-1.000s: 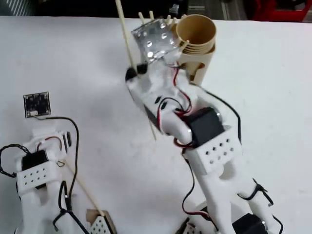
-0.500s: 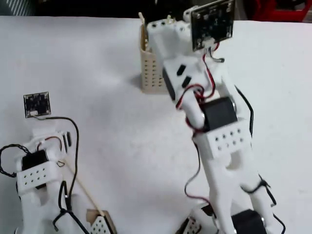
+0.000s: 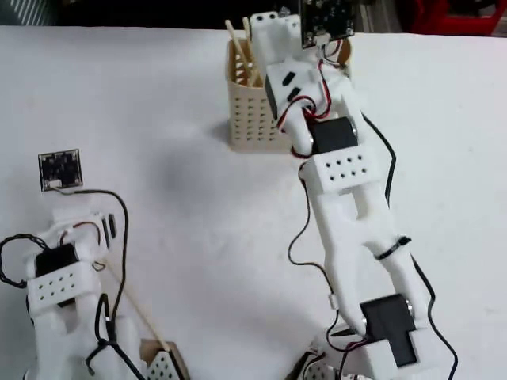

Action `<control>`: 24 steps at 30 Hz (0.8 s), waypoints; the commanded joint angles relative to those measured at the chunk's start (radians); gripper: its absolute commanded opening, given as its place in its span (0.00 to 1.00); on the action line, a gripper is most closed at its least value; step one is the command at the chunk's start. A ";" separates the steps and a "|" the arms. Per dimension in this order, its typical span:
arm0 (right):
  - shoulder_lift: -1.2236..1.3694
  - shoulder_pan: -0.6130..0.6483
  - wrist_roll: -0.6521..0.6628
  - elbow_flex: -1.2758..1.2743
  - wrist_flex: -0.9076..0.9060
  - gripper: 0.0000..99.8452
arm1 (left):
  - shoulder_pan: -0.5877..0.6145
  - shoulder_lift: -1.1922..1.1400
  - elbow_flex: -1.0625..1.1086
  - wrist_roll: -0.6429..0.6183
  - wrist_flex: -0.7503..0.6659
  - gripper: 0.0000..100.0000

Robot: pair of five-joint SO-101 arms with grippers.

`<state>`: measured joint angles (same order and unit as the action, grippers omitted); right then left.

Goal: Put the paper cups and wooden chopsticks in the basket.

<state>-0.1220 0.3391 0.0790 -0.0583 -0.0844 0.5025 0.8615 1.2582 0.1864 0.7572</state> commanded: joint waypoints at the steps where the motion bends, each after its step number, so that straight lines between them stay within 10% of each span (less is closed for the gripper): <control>1: -0.007 -0.007 0.038 -0.023 0.013 0.03 | 0.008 0.024 -0.008 0.009 -0.021 0.19; 16: -0.380 0.074 0.075 -0.144 -0.481 0.20 | 0.008 0.024 -0.008 0.009 -0.023 0.19; 24: -0.720 0.239 0.083 -0.486 -0.697 0.02 | 0.008 0.024 -0.008 0.009 -0.023 0.19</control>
<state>-0.7173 0.5355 0.1511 -0.4511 -0.7626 0.5025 0.8615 1.2582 0.1864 0.7572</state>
